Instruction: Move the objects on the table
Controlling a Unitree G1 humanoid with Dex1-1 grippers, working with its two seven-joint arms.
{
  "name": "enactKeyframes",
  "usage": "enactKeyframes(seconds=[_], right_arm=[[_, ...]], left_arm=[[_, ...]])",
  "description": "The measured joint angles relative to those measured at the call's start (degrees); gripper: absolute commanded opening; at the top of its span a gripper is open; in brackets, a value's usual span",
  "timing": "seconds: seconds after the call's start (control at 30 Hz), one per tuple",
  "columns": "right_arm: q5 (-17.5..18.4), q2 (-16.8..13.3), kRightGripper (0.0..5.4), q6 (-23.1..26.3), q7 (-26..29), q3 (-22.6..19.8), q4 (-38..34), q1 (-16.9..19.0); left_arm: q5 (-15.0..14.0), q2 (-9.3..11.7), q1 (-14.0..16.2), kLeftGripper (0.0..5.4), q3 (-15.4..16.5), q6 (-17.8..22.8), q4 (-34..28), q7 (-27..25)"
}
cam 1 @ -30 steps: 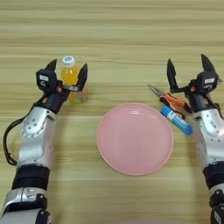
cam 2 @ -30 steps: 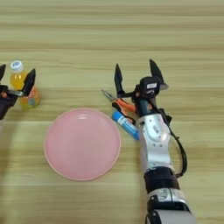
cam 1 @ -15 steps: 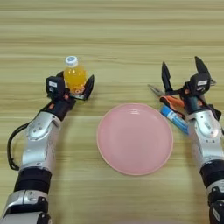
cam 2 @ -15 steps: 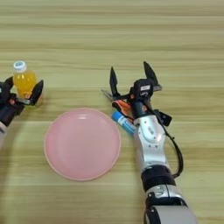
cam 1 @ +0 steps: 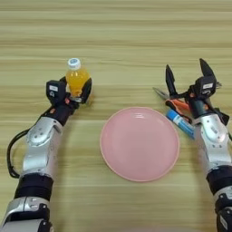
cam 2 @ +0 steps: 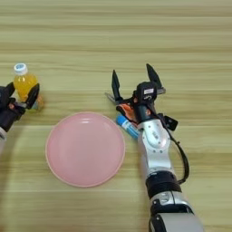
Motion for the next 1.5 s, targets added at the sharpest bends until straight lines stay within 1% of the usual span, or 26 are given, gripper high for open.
enactKeyframes(seconds=[0.03, 0.1, 0.27, 0.37, 0.5, 0.63, 0.67, 0.7, 0.73, 0.83, 0.93, 0.97, 1.0, 1.07, 1.13, 1.23, 1.4, 1.5], right_arm=[[0.0, 0.0, 5.40, 0.0, 0.0, 0.0, 0.0, 0.0], [0.1, 0.0, 5.40, 0.0, 0.0, 0.0, 0.0, 0.0], [0.1, 0.0, 5.40, 0.0, 0.0, 0.0, 0.2, 0.0], [0.0, 0.1, 5.40, -0.2, -0.1, 0.0, 0.6, 0.0], [-0.1, 0.2, 5.40, -0.6, -1.0, 0.0, 1.2, -0.3], [-0.3, 0.3, 5.40, -0.7, -1.4, 0.0, 1.9, -0.6], [-0.5, 0.3, 5.40, -0.7, -1.7, 0.0, 2.1, -0.7], [-0.6, 0.3, 5.40, -0.7, -2.0, 0.0, 2.3, -0.8], [-0.7, 0.4, 5.40, -0.7, -2.4, 0.0, 2.4, -1.0], [-1.0, 0.4, 5.40, -0.8, -2.7, 0.0, 2.6, -1.3], [-1.2, 0.5, 5.40, -0.8, -3.6, 0.0, 2.9, -1.4], [-1.3, 0.6, 5.40, -0.8, -3.8, 0.1, 3.0, -1.5], [-1.3, 0.7, 5.40, -0.8, -3.9, 0.1, 3.0, -1.7], [-1.5, 0.9, 5.40, -0.8, -4.1, 0.2, 3.0, -2.3], [-1.6, 0.9, 5.40, -0.8, -4.6, 0.2, 3.0, -2.6], [-2.0, 0.9, 5.40, -0.8, -5.0, 0.2, 3.0, -2.8], [-2.3, 1.0, 5.40, -0.9, -5.3, 0.2, 3.0, -2.8], [-2.3, 1.0, 5.40, -0.9, -5.4, 0.2, 3.0, -2.8]], left_arm=[[0.0, 0.1, 0.0, 3.54, 0.0, 0.0, 0.0, 0.0], [0.0, 0.1, 0.0, 3.46, 0.0, 0.0, 0.1, 0.0], [-0.1, 0.2, 0.0, 3.43, -0.1, 0.0, 0.0, -0.6], [-0.3, 0.5, 0.5, 3.43, -0.3, 0.3, -1.6, -2.2], [-0.8, 0.7, 0.9, 3.43, -1.0, 0.9, -5.5, -4.1], [-1.4, 1.1, 2.3, 3.43, -2.2, 3.6, -12.5, -5.7], [-1.6, 1.3, 3.1, 3.43, -2.7, 4.8, -15.4, -6.3], [-1.8, 1.4, 3.3, 3.43, -3.1, 5.3, -16.8, -6.9], [-2.5, 1.7, 3.7, 3.43, -4.0, 6.3, -19.4, -7.9], [-3.4, 2.0, 4.4, 3.43, -5.1, 8.1, -22.4, -9.5], [-4.5, 3.5, 5.8, 3.43, -6.6, 11.5, -26.3, -12.0], [-5.6, 3.8, 6.2, 3.43, -7.3, 12.4, -27.9, -13.3], [-6.0, 4.3, 6.6, 3.43, -8.3, 13.2, -29.3, -15.1], [-7.5, 5.2, 7.0, 3.43, -9.3, 14.6, -30.6, -17.7], [-8.0, 5.7, 7.1, 3.43, -9.7, 15.8, -30.9, -19.1], [-10.1, 6.8, 7.3, 3.42, -11.4, 18.4, -31.4, -22.6], [-10.2, 7.3, 7.3, 3.42, -13.5, 20.3, -32.2, -25.1], [-10.3, 7.5, 7.5, 3.42, -14.8, 20.5, -32.2, -27.6]])
